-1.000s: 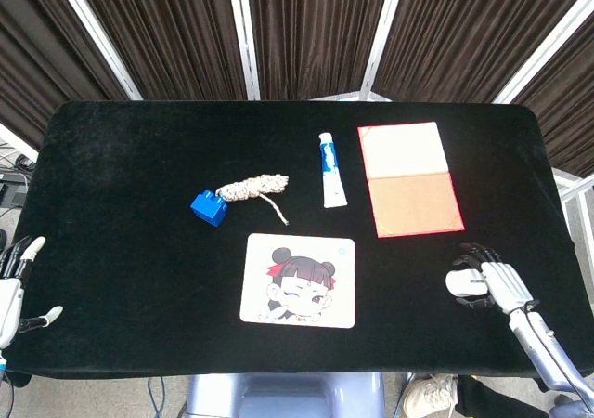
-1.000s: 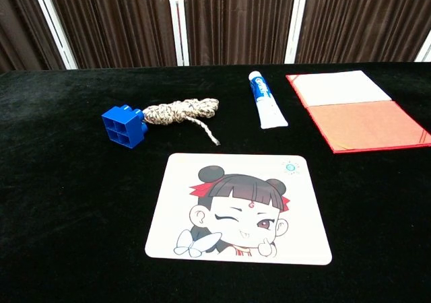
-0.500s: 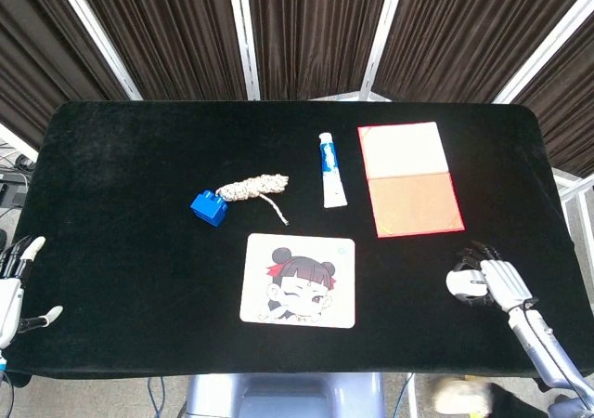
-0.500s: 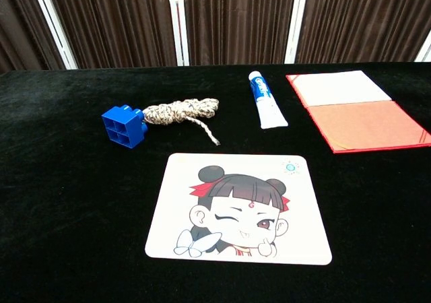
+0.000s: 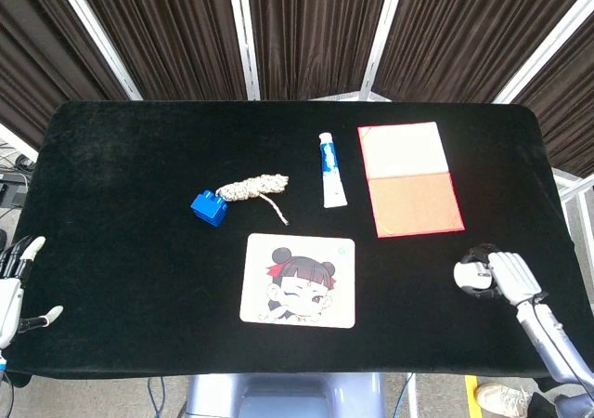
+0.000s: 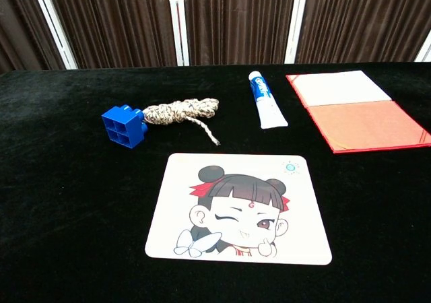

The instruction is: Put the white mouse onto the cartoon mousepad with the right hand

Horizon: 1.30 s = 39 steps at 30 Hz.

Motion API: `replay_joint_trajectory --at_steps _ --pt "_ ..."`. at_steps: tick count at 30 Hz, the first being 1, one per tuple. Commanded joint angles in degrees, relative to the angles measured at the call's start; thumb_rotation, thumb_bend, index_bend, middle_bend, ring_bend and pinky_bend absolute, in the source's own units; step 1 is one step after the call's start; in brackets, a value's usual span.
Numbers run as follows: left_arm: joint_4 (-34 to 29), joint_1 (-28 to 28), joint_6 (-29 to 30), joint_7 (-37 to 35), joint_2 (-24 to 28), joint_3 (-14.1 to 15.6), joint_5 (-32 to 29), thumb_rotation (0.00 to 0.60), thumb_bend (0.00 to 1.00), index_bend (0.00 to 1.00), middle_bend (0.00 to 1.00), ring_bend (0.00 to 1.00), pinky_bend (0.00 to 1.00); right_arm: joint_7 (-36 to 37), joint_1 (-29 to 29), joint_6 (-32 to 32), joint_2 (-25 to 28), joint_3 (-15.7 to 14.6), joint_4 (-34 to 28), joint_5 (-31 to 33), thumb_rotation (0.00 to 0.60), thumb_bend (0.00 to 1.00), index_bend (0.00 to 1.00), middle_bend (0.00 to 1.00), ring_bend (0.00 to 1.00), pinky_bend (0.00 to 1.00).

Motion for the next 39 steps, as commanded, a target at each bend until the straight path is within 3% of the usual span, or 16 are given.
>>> replay_joint_trajectory --at_steps 1,13,22,30,39 --pt "0.0 0.0 0.0 -0.1 0.0 0.0 0.0 0.600 0.10 0.06 0.00 0.00 0.00 0.2 0.5 0.2 0.5 0.3 0.0 0.0 0.600 0.24 0.62 0.52 0.32 0.53" --pt "0.1 -0.1 -0.1 -0.7 0.0 0.0 0.1 0.600 0.11 0.06 0.00 0.00 0.00 -1.8 4.0 2.2 3.5 1.6 -0.9 -1.3 0.600 0.24 0.63 0.54 0.34 0.56" --pt "0.1 -0.2 -0.2 -0.8 0.0 -0.1 0.0 0.600 0.11 0.07 0.00 0.00 0.00 -6.5 10.3 3.8 7.0 2.2 -8.5 -5.7 0.600 0.24 0.63 0.54 0.34 0.56" --pt "0.4 -0.2 -0.4 -1.5 0.1 0.0 0.2 0.600 0.11 0.07 0.00 0.00 0.00 -13.1 15.0 7.1 5.4 0.7 -10.7 -12.5 0.600 0.24 0.63 0.54 0.34 0.56" --pt "0.4 -0.3 -0.5 -1.5 0.2 0.0 0.1 0.600 0.11 0.07 0.00 0.00 0.00 -19.0 20.1 6.1 3.5 -0.4 -14.1 -17.1 0.600 0.24 0.64 0.54 0.34 0.56"
